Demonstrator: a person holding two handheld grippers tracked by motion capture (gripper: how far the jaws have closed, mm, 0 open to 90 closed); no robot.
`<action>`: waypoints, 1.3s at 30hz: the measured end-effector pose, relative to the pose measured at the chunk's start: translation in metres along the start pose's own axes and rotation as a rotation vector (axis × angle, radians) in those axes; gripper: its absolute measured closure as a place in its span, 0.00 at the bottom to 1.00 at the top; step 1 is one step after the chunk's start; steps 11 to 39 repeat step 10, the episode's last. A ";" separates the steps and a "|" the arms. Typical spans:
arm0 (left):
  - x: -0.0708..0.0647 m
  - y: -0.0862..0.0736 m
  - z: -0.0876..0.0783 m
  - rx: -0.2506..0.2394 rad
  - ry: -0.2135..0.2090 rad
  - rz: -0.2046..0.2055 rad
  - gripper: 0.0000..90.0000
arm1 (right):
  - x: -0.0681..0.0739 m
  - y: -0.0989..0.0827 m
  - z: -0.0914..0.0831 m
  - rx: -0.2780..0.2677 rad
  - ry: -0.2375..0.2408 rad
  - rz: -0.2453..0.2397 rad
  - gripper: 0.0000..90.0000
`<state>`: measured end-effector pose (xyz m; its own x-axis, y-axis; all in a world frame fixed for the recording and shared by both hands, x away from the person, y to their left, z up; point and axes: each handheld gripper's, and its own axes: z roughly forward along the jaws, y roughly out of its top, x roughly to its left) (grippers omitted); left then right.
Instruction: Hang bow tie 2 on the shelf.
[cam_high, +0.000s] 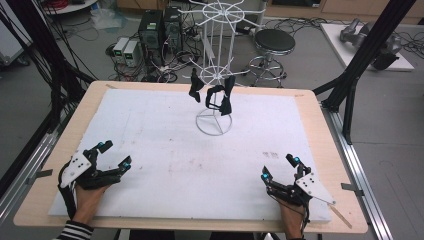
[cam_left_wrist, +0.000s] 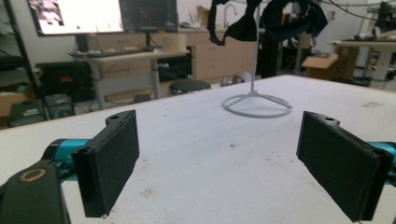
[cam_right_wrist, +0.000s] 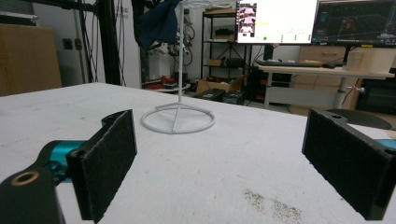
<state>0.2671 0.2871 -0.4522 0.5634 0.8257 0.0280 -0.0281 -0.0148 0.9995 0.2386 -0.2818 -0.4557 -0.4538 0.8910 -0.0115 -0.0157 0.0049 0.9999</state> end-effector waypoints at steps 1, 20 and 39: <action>-0.001 -0.001 0.000 0.002 0.000 0.000 0.15 | 0.000 0.000 0.000 0.001 -0.001 0.001 0.11; -0.001 -0.003 -0.002 -0.026 0.013 -0.012 0.15 | 0.002 0.000 0.000 0.004 0.000 -0.012 0.11; -0.001 -0.003 -0.002 -0.026 0.013 -0.012 0.15 | 0.002 0.000 0.000 0.004 0.000 -0.012 0.11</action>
